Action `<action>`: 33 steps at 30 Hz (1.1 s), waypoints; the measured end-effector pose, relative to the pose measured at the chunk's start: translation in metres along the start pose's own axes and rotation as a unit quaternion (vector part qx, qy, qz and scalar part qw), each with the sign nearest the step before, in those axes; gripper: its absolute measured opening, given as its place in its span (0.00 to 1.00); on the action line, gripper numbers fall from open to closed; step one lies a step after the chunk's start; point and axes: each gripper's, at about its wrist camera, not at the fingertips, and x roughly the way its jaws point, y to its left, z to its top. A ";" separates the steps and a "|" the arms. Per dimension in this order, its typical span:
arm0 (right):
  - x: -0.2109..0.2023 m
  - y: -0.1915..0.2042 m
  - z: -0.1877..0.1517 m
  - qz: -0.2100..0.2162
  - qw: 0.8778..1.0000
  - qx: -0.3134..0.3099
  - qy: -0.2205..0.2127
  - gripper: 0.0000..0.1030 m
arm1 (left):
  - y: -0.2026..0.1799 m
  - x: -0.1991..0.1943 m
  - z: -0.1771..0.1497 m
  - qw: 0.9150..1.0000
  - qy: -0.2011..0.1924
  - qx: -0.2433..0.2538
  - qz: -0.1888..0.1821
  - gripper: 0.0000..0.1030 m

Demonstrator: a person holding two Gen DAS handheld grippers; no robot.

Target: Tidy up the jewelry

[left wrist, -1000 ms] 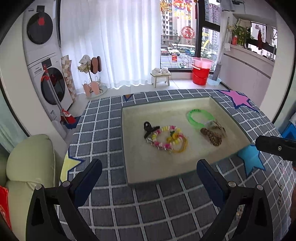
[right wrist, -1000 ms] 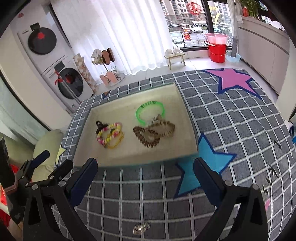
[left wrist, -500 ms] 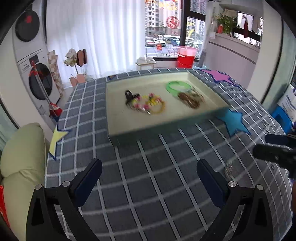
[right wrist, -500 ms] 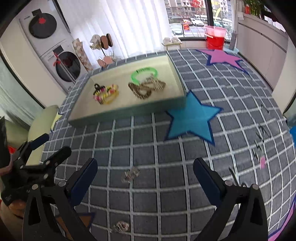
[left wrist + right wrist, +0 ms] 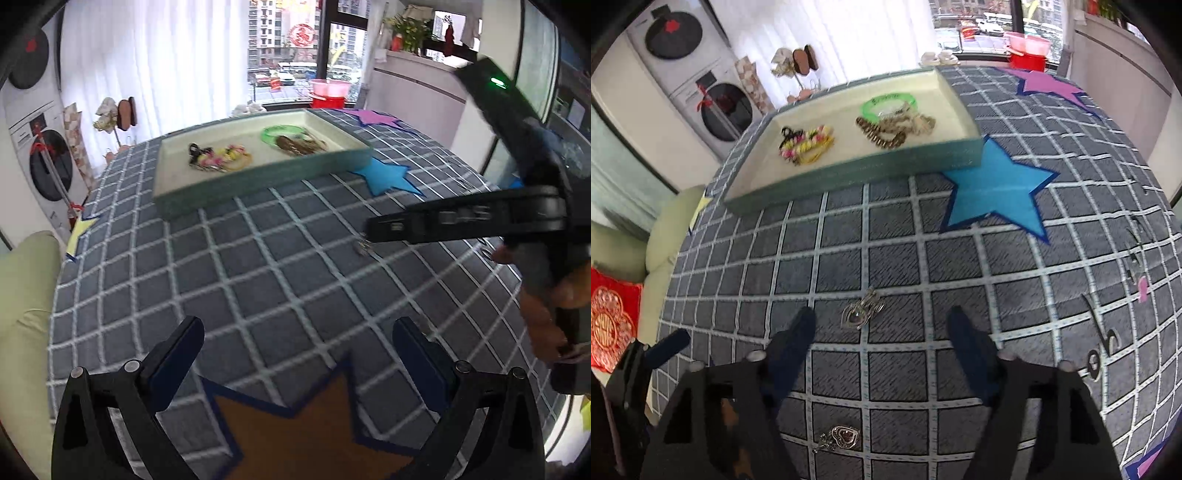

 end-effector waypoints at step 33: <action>0.004 0.002 -0.002 -0.012 0.998 -0.050 -0.019 0.05 | -0.070 0.026 -0.009 0.997 0.029 0.059 -0.043 0.31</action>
